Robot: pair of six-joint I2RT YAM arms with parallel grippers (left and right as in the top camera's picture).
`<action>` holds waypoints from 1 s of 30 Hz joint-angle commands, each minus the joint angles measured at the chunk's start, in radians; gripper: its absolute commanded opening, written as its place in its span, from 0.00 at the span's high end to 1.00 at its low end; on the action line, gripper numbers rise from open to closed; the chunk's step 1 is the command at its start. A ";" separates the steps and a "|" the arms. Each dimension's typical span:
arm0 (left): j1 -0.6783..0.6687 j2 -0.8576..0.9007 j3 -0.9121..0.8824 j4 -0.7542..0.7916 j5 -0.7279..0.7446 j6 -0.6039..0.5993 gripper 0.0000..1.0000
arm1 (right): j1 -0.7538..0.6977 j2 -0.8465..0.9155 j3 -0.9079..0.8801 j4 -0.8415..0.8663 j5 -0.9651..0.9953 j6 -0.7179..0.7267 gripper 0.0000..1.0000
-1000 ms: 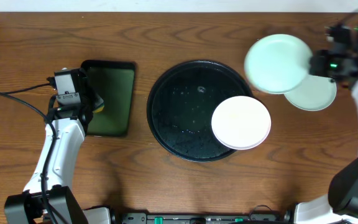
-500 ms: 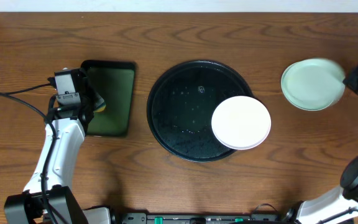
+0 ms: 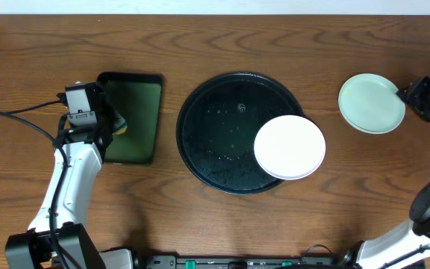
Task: Clean dirty plates on tray and stack at the side
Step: 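Release the plate and withdraw the right gripper to the right, then reach the right gripper to the pink-white plate rim and grip it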
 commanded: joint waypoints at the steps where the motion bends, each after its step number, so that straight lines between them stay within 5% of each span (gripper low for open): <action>1: 0.003 -0.009 0.006 -0.002 0.002 -0.002 0.92 | 0.040 -0.125 0.003 -0.067 -0.063 -0.004 0.59; 8: 0.003 -0.009 0.006 -0.002 0.002 -0.002 0.92 | 0.197 -0.283 0.003 -0.353 0.195 0.092 0.63; 16: 0.003 -0.009 0.006 -0.014 0.002 -0.002 0.92 | 0.465 -0.327 -0.006 -0.567 0.651 0.404 0.61; 17: 0.003 -0.009 0.006 -0.014 0.002 -0.002 0.92 | 0.492 -0.327 -0.012 -0.563 0.647 0.404 0.52; 18: 0.003 -0.009 0.006 -0.014 0.002 -0.002 0.92 | 0.521 -0.327 -0.022 -0.551 0.635 0.404 0.01; 27: 0.003 -0.009 0.006 -0.017 0.002 -0.002 0.92 | 0.653 -0.323 -0.274 -0.349 0.460 0.373 0.01; 30: 0.003 -0.009 0.006 -0.017 0.002 -0.004 0.92 | 0.653 -0.323 -0.364 -0.308 0.460 0.401 0.33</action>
